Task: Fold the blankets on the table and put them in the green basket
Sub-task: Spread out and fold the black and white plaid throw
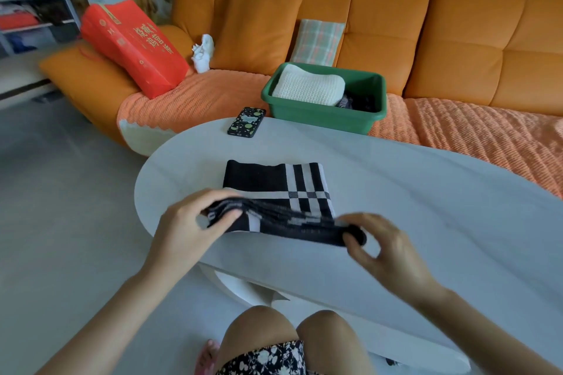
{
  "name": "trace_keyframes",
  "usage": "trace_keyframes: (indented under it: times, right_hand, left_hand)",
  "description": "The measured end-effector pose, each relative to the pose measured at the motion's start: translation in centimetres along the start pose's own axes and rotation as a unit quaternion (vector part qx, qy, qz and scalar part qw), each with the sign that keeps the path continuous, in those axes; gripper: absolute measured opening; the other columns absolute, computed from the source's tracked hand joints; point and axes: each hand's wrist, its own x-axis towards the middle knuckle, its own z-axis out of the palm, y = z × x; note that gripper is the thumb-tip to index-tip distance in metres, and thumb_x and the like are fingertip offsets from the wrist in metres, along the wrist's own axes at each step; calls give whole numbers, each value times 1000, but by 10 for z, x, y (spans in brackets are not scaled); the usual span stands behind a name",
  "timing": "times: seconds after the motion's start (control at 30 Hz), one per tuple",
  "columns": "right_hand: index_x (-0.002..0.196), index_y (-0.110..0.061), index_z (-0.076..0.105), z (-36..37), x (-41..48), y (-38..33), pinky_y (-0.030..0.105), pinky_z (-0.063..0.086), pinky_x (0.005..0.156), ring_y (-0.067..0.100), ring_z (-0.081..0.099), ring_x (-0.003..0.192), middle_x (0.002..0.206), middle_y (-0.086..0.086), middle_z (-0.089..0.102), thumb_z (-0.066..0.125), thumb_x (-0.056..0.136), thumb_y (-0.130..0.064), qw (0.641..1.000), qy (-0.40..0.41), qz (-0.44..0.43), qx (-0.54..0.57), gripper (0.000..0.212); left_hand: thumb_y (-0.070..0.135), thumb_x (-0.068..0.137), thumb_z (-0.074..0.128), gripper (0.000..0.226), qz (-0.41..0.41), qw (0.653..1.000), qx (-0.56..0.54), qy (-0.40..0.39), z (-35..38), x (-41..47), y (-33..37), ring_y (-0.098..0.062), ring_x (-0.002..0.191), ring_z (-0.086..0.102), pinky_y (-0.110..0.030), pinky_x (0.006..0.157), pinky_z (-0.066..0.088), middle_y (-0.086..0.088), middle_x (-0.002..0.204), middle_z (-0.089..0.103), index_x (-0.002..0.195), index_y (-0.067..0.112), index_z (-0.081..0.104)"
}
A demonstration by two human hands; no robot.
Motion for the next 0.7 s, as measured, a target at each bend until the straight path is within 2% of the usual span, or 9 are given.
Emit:
trace_keyframes:
  times: [0.07, 0.13, 0.23, 0.33, 0.43, 0.5, 0.57, 0.63, 0.7]
  right_hand:
    - [106, -31, 58, -3, 31, 1, 12, 41, 79, 3, 55, 81, 92, -12, 65, 51, 84, -30, 998, 10, 48, 38, 23]
    - [106, -24, 61, 3, 67, 7, 18, 42, 76, 5, 55, 81, 92, -8, 64, 53, 88, -21, 994, 27, 86, 69, 20]
    - [109, -19, 60, 24, 123, 28, 21, 40, 74, 8, 53, 84, 98, -8, 62, 49, 95, -16, 985, 44, 145, 83, 19]
    - [114, -15, 59, 54, 162, 66, 31, 45, 85, 19, 56, 101, 111, 1, 63, 42, 97, -17, 976, 23, 212, 43, 24]
    - [134, -13, 47, 84, 166, 99, 37, 35, 105, 28, 43, 128, 141, 11, 46, 38, 100, -28, 946, -118, 300, -31, 38]
    - [145, -17, 33, 90, 160, 106, 36, 21, 114, 25, 27, 140, 153, 8, 28, 37, 99, -42, 930, -207, 304, -8, 53]
    - [145, -21, 32, 84, 156, 104, 33, 22, 112, 23, 30, 138, 151, 3, 31, 43, 95, -47, 924, -237, 297, 45, 58]
    - [140, -19, 41, 76, 154, 102, 27, 30, 103, 22, 41, 130, 143, 4, 43, 54, 91, -43, 928, -238, 284, 44, 56]
    - [132, -15, 51, 69, 147, 96, 23, 34, 94, 21, 49, 120, 134, 5, 52, 60, 88, -39, 934, -228, 273, 23, 50]
  left_hand:
    - [31, 80, 68, 18, -41, 999, -13, 31, 3, 20, -2, 4, 90, 62, -10, 76, 46, 21, 94, 67, 98, 28, 68]
    - [26, 81, 71, 15, -84, 994, -27, 65, 9, 45, -8, 5, 86, 61, -12, 74, 47, 21, 90, 66, 95, 28, 67]
    - [32, 80, 68, 19, -125, 988, -24, 87, 24, 87, -31, -5, 87, 63, -29, 78, 52, 14, 90, 69, 97, 24, 68]
    - [34, 81, 66, 32, -205, 976, 12, 78, 44, 121, -58, -17, 101, 60, -36, 86, 48, 4, 105, 67, 110, 21, 63]
    - [34, 89, 59, 56, -279, 951, 128, 22, 63, 124, -69, -31, 122, 43, -42, 98, 36, -14, 131, 50, 136, 11, 40]
    - [36, 92, 52, 58, -221, 956, 192, -2, 72, 108, -66, -31, 130, 34, -41, 105, 28, -14, 141, 40, 141, 11, 33]
    - [39, 95, 43, 52, -148, 963, 216, -68, 80, 86, -64, -26, 138, 24, -40, 110, 20, -9, 149, 31, 142, 17, 34]
    - [43, 98, 32, 48, -160, 947, 230, -154, 86, 65, -67, -21, 142, 13, -44, 113, 10, -1, 155, 18, 143, 27, 33]
    - [44, 98, 26, 46, -187, 936, 237, -178, 88, 55, -72, -20, 144, 8, -48, 113, 7, 3, 157, 11, 143, 33, 31]
